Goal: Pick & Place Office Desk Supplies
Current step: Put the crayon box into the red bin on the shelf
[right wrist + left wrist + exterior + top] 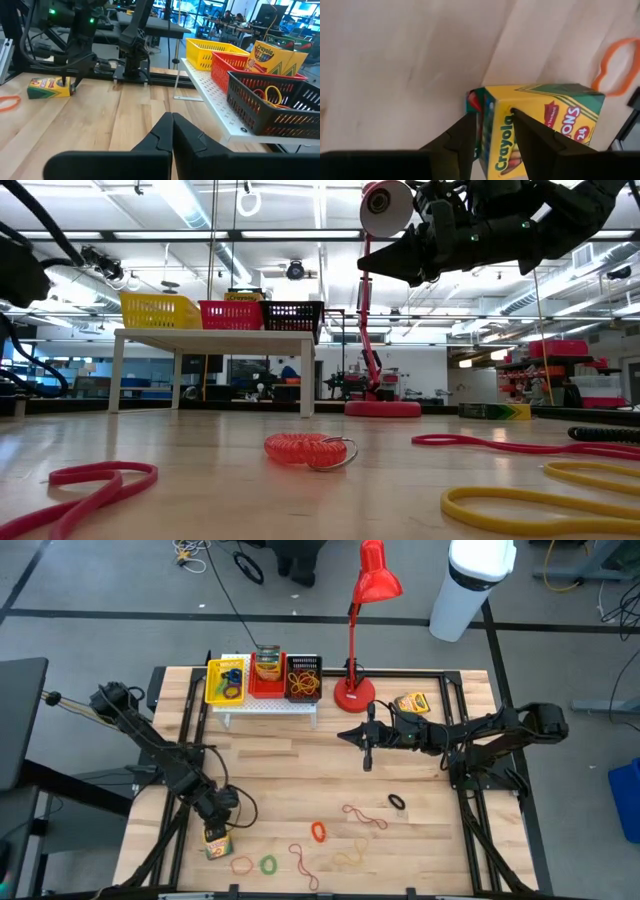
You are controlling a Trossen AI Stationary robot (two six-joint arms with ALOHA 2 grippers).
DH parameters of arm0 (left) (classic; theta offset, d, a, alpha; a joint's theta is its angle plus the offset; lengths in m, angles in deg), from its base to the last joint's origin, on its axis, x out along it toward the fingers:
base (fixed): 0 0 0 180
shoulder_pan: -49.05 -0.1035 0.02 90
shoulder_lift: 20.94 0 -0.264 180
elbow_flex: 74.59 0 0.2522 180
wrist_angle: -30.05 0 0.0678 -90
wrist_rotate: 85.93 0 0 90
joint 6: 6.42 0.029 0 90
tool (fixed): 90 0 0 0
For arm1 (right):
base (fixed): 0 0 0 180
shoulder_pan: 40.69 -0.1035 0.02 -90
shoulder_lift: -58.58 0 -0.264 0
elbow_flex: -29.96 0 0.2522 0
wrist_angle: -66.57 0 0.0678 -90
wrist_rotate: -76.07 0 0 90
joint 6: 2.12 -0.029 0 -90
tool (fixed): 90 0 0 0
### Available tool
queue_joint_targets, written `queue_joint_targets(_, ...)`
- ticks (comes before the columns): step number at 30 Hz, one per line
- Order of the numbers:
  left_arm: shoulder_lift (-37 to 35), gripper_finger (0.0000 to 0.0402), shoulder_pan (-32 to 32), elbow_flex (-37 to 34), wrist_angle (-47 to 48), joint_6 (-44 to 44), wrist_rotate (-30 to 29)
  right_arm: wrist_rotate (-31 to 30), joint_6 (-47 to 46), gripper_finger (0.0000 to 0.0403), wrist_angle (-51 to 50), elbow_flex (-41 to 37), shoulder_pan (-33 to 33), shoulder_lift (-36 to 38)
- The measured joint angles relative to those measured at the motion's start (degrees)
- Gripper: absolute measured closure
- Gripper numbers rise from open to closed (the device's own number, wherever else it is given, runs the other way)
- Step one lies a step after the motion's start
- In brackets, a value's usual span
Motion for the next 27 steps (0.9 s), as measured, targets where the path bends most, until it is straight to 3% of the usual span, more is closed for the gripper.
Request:
queue_joint_targets(8, 2.75, 0.0280, -0.02, 0.02, -5.01, 3.56, 1.47, 0.00, -0.06, 0.0385, 0.02, 0.00, 0.00, 0.00)
queue_joint_targets(16, 2.76, 0.0391, -0.52, 0.02, -5.88, 7.45, -1.08, 0.00, -0.06, 0.0398, 0.04, 0.00, 0.00, 0.00)
queue_joint_targets(27, -0.75, 0.0398, -10.36, 0.02, -5.91, 19.13, -4.03, 0.00, -0.06, 0.0397, 0.04, 0.00, 0.00, 0.00)
